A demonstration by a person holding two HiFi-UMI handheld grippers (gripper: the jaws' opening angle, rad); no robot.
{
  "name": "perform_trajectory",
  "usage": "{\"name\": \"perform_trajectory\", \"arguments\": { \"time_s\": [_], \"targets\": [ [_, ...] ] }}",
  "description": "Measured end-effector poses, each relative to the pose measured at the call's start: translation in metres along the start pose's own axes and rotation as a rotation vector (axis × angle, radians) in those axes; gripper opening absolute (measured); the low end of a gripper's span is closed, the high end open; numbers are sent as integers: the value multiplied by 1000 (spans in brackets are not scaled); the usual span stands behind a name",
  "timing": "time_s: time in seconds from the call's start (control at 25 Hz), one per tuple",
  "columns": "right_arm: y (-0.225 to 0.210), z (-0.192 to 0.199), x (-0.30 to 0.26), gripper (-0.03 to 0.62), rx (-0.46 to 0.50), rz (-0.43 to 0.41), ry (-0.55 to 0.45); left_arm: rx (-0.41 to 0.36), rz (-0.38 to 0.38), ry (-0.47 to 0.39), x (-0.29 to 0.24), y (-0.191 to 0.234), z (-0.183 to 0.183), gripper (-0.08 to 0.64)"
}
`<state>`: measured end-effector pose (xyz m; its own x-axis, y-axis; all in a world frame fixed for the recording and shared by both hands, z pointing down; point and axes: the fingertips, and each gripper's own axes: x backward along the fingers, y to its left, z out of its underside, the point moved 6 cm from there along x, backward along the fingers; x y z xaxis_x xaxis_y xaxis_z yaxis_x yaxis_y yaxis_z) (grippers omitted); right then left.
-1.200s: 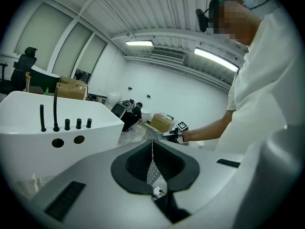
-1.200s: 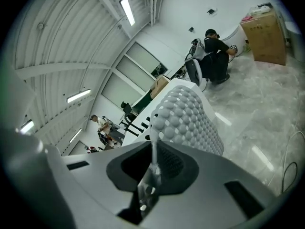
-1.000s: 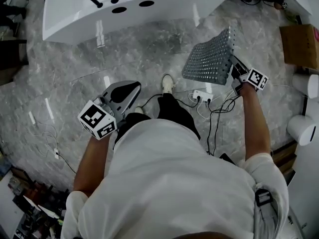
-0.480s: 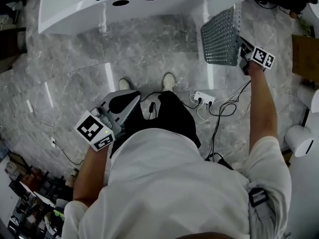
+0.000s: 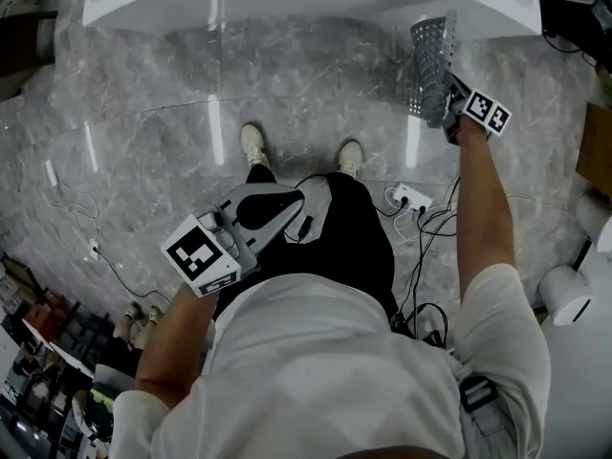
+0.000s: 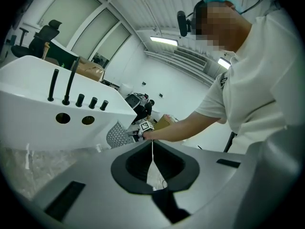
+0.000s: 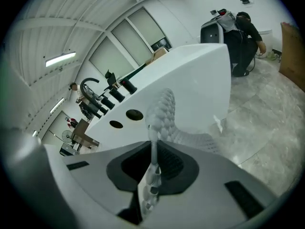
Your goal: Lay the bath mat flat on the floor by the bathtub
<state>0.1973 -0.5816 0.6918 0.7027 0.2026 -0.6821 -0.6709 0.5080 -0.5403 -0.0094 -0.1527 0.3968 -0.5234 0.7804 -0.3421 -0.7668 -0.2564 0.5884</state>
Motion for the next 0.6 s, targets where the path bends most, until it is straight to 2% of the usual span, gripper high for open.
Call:
{"name": "perform_trajectory", "arguments": {
  "time_s": [0.28,0.6],
  "targets": [
    [92,55,-107,46,39,-25,93,52,-16,-32,54,58,14,20],
    [181,98,-214,48,141,-40,213,122,-37,-87,108,116,41,20]
  ]
}}
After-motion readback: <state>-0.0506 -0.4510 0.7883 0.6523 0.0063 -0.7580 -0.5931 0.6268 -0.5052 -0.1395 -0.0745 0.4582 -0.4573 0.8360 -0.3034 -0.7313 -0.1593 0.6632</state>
